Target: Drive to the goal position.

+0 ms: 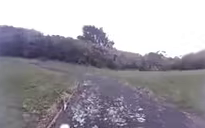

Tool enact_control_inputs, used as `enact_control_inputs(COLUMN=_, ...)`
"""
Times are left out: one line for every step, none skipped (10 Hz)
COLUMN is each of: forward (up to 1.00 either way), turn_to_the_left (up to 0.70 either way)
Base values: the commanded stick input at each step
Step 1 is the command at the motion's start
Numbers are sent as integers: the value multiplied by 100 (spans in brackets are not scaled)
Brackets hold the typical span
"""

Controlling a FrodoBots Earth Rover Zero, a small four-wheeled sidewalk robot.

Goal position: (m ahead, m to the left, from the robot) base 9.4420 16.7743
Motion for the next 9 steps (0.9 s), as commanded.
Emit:
enact_control_inputs(forward=70, turn_to_the_left=0)
enact_control_inputs(forward=70, turn_to_the_left=0)
enact_control_inputs(forward=70, turn_to_the_left=0)
enact_control_inputs(forward=70, turn_to_the_left=0)
enact_control_inputs(forward=70, turn_to_the_left=0)
enact_control_inputs(forward=70, turn_to_the_left=0)
enact_control_inputs(forward=70, turn_to_the_left=0)
enact_control_inputs(forward=70, turn_to_the_left=0)
enact_control_inputs(forward=70, turn_to_the_left=0)
